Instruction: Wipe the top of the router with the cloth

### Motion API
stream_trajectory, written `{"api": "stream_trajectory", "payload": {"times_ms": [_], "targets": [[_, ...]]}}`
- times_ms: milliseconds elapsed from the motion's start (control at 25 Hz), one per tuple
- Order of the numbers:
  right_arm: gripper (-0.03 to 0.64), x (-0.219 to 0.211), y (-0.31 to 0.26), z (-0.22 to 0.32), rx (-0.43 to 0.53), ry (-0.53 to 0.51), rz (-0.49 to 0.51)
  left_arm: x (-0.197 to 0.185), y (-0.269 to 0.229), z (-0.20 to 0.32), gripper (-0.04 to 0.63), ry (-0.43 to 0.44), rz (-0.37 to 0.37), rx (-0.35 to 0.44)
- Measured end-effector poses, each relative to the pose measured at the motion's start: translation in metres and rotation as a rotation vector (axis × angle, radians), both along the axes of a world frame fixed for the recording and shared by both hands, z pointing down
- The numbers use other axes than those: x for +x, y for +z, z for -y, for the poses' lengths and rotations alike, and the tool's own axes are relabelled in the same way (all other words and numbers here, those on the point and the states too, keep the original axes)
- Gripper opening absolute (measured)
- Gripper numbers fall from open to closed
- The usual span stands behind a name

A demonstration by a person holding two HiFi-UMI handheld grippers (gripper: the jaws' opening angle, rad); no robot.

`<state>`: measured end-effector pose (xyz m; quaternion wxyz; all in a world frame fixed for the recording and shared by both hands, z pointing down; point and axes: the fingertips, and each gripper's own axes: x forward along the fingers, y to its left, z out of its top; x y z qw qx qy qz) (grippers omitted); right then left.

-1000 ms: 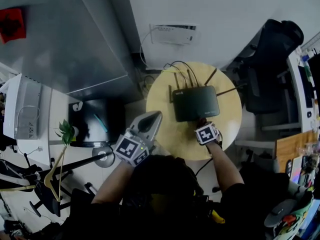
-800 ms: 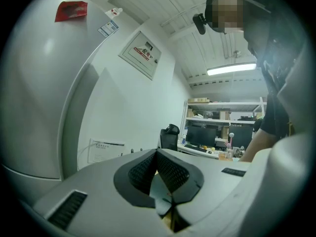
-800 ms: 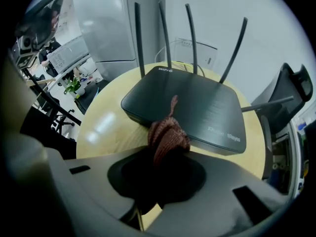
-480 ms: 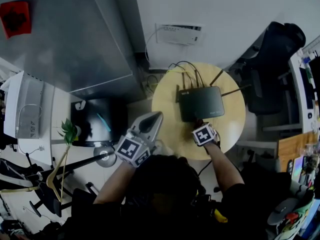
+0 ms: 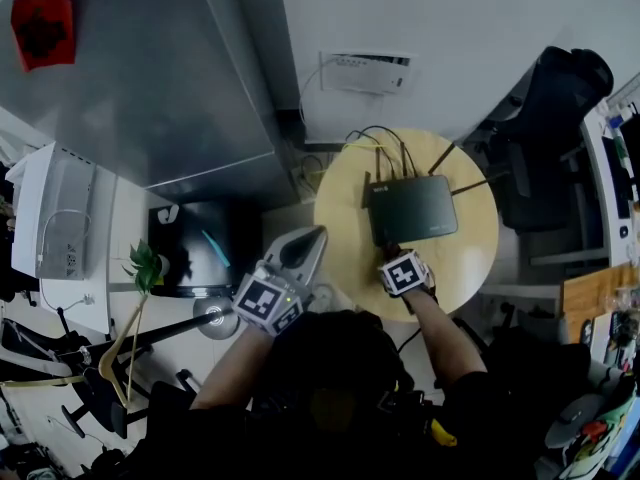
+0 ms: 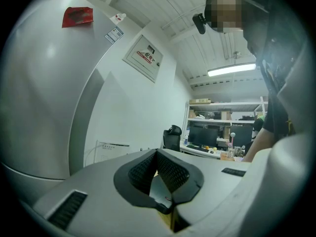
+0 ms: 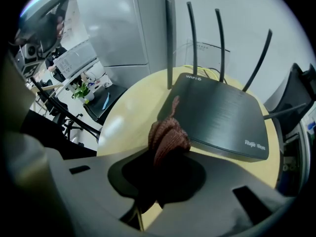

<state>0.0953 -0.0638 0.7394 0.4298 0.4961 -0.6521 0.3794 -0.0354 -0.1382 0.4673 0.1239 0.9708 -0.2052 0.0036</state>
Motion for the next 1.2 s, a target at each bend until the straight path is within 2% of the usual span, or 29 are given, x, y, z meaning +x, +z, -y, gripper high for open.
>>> {"api": "stream_trajectory", "payload": {"times_ms": [240, 560, 680, 800, 920, 1080, 1200], "targets": [[0.066, -0.017, -0.001, 0.006, 0.012, -0.013, 0.005, -0.008, 0.003, 0.004, -0.008, -0.017, -0.009, -0.005], [0.066, -0.036, -0.006, 0.006, 0.013, -0.002, 0.064, -0.02, 0.007, 0.003, -0.008, -0.04, -0.017, -0.018], [0.066, -0.06, -0.018, 0.011, 0.054, -0.02, 0.114, -0.022, 0.009, 0.005, -0.008, -0.04, -0.023, -0.023], [0.066, -0.073, -0.03, 0.037, 0.128, -0.03, 0.095, -0.024, 0.009, 0.007, -0.008, -0.04, -0.022, -0.024], [0.066, -0.059, -0.03, 0.068, 0.162, 0.077, 0.082, -0.03, 0.01, 0.009, -0.008, -0.036, -0.009, -0.019], [0.066, -0.043, -0.013, 0.086, 0.093, 0.324, 0.171, -0.039, 0.012, 0.015, -0.008, -0.044, 0.011, -0.021], [0.066, -0.042, -0.01, 0.099, 0.093, 0.389, 0.192, -0.047, 0.014, 0.02, -0.009, -0.049, 0.026, -0.018]]}}
